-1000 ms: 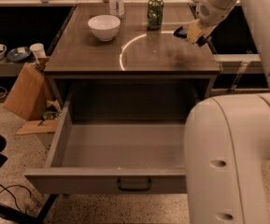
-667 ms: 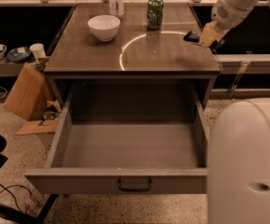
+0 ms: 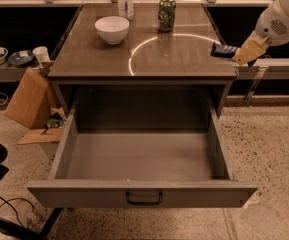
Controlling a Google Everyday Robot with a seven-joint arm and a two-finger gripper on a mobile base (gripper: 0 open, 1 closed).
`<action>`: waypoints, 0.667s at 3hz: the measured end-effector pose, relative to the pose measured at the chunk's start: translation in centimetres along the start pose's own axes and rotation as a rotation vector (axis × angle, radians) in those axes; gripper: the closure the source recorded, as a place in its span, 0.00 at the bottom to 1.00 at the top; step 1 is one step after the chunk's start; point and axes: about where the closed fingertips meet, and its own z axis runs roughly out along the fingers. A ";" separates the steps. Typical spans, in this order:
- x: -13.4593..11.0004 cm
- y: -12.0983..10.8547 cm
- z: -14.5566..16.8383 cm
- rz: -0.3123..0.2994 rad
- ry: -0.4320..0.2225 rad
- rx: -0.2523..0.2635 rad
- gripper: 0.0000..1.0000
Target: Place rxbar blueberry into top drawer
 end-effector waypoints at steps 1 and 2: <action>0.8 2.8 -0.6 -0.063 -0.046 0.055 1.00; -1.0 5.7 -0.5 -0.096 -0.075 0.166 1.00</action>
Offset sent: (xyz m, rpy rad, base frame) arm -0.0823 0.1093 -0.1995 -0.2125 -0.0699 -0.1818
